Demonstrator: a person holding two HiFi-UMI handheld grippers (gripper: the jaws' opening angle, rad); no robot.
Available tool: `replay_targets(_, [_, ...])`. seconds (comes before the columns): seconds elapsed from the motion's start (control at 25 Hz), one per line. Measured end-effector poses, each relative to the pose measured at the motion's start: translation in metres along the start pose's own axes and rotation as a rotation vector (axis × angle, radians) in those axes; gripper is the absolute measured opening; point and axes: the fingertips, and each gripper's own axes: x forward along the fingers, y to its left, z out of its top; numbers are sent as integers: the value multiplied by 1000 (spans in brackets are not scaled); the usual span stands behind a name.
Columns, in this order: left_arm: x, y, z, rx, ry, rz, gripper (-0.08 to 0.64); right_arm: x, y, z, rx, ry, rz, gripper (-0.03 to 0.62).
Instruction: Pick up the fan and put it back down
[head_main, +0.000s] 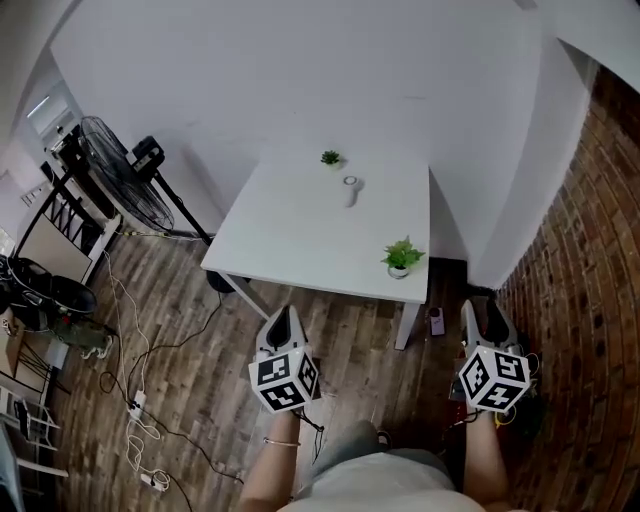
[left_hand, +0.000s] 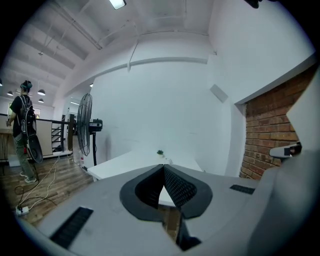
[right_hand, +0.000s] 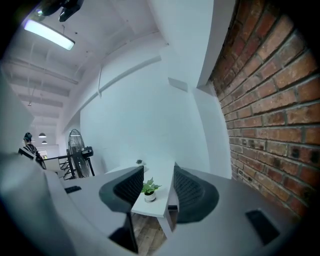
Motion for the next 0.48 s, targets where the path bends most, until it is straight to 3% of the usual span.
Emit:
replay_targets(0.24, [32, 18, -4, -50, 17, 22, 12, 39, 16, -8, -6, 23, 35, 190])
replay_targets(0.48, [95, 33, 10, -58, -13, 4, 12, 91, 24, 2, -3, -2, 14, 190])
